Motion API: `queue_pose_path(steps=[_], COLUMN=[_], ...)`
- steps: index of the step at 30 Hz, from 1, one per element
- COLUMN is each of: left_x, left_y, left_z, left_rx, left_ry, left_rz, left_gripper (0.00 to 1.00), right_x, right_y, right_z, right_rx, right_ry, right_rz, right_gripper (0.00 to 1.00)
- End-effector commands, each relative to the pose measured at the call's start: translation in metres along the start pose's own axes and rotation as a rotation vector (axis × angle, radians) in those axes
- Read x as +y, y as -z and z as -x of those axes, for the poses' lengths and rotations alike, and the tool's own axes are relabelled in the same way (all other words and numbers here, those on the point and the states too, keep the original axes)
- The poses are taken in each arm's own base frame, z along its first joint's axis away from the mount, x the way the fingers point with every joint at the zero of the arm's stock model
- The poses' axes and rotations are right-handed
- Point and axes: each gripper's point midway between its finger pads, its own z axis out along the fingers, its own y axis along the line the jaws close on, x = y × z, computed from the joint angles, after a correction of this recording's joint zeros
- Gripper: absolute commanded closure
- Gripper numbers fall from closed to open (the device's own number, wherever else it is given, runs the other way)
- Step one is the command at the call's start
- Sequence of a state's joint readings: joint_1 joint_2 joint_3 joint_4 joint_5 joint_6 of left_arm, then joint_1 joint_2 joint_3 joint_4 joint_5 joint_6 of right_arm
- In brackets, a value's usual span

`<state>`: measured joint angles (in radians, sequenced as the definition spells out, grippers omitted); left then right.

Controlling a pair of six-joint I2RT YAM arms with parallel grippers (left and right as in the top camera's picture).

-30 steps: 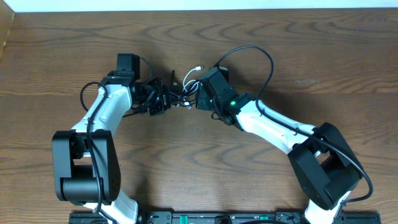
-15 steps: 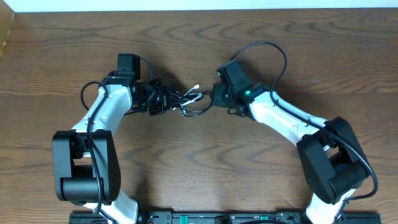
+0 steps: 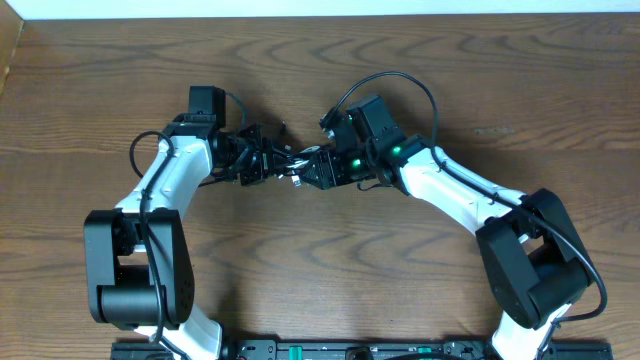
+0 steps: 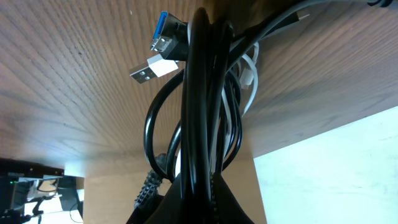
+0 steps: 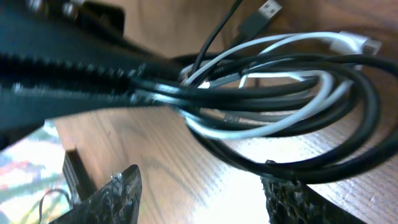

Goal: Untangle cables

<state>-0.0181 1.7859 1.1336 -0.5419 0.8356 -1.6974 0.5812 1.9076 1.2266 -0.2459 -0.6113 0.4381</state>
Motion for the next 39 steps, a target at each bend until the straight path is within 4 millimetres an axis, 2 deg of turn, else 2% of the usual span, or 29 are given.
queue_pose_path(steps=[1, 4, 7, 12, 20, 25, 33, 39], left_x=[-0.004, -0.004, -0.004, -0.004, -0.004, -0.004, -0.004, -0.004], left_y=[0.006, 0.006, 0.006, 0.006, 0.006, 0.006, 0.006, 0.006], left_z=[-0.009, -0.009, -0.009, -0.009, -0.009, -0.009, -0.009, -0.009], left_rx=[0.013, 0.014, 0.014, 0.014, 0.014, 0.014, 0.014, 0.014], left_ry=[-0.01, -0.01, -0.01, -0.01, -0.01, -0.011, -0.01, -0.01], left_rz=[-0.016, -0.016, -0.016, -0.016, -0.016, -0.016, -0.016, -0.016], left_gripper=[0.92, 0.92, 0.92, 0.92, 0.92, 0.92, 0.93, 0.93], right_x=[-0.012, -0.022, -0.014, -0.004, -0.009, -0.022, -0.052, -0.053], right_y=[-0.001, -0.001, -0.003, -0.008, -0.012, -0.008, 0.005, 0.006], right_z=[0.008, 0.018, 0.025, 0.024, 0.022, 0.026, 0.026, 0.029], right_rx=[-0.065, -0.133, -0.162, -0.172, -0.212, -0.263, -0.317, -0.324], right_ry=[-0.143, -0.236, -0.216, -0.219, -0.226, -0.255, -0.286, -0.289], right_rz=[-0.096, -0.162, -0.14, -0.132, -0.213, -0.292, -0.449, -0.446], right_gripper=[0.43, 0.45, 0.45, 0.48, 0.55, 0.62, 0.66, 0.67])
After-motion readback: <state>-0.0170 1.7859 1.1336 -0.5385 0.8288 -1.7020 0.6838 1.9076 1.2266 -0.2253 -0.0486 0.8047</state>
